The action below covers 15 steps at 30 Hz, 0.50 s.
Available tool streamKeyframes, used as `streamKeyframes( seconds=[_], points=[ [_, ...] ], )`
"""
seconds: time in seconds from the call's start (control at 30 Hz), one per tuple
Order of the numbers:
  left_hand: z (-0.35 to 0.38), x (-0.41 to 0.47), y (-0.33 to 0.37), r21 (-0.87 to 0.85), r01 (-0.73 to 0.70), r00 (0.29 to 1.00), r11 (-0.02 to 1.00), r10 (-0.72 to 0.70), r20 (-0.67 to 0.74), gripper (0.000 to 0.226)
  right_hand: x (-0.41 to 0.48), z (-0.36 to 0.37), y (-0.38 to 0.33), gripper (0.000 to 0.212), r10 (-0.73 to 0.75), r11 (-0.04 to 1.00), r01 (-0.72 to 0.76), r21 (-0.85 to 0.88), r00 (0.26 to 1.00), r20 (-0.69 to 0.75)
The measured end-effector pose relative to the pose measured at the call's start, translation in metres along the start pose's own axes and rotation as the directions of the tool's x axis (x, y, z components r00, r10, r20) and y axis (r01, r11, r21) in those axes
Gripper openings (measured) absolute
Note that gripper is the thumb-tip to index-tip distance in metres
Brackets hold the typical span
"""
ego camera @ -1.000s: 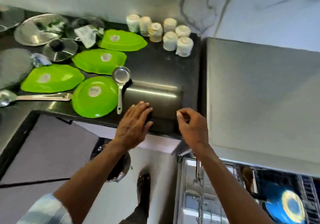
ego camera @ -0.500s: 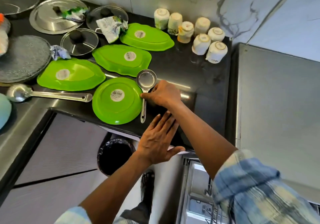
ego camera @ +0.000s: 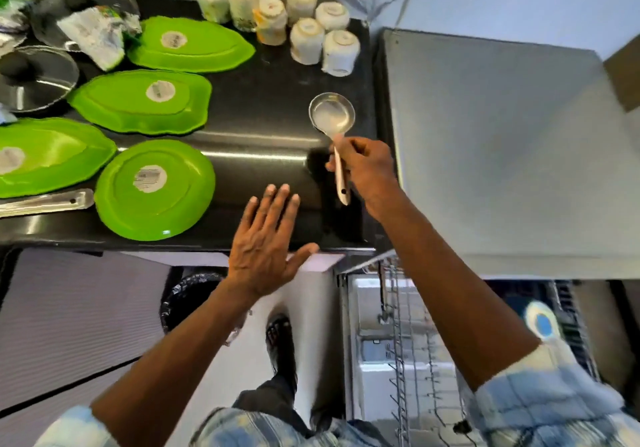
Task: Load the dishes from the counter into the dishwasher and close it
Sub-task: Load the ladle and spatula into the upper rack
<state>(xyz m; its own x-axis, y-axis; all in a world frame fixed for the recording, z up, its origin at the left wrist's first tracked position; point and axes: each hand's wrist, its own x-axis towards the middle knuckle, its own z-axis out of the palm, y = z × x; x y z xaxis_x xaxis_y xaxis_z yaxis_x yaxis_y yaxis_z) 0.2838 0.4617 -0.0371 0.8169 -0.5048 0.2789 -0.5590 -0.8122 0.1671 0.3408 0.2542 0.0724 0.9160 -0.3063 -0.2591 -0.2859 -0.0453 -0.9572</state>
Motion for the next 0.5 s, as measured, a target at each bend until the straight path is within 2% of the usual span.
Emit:
streamKeyframes(
  seconds=[0.07,0.17,0.27,0.33,0.4,0.5],
  points=[
    [0.000,0.007,0.018,-0.045,-0.024,0.999,0.999,0.026,0.032,0.082,-0.037,-0.044,0.014,0.025,-0.001,1.000,0.002,0.005,0.996,-0.088],
    [0.008,0.028,0.072,-0.141,-0.137,0.986,0.980,0.148,0.071,0.081,-0.114,-0.111,0.054,0.024,0.032,0.997,-0.018,0.079,0.984,-0.176],
    [0.019,0.045,0.120,-0.105,-0.164,0.975,0.981,0.178,0.136,0.087,-0.200,-0.164,0.106,0.025,0.129,0.990,-0.110,0.086,0.952,-0.277],
    [0.027,0.049,0.139,-0.033,-0.135,0.979,0.990,0.138,0.151,0.096,-0.252,-0.187,0.147,0.024,0.227,0.973,-0.196,0.120,0.899,-0.375],
    [0.033,0.050,0.147,0.002,-0.101,0.988,0.995,0.100,0.115,0.101,-0.291,-0.198,0.191,0.026,0.344,0.939,-0.305,0.160,0.815,-0.466],
    [0.040,0.051,0.150,0.022,-0.103,0.993,0.994,0.101,0.068,0.101,-0.318,-0.204,0.251,0.028,0.527,0.844,-0.490,0.218,0.682,-0.508]
  ],
)
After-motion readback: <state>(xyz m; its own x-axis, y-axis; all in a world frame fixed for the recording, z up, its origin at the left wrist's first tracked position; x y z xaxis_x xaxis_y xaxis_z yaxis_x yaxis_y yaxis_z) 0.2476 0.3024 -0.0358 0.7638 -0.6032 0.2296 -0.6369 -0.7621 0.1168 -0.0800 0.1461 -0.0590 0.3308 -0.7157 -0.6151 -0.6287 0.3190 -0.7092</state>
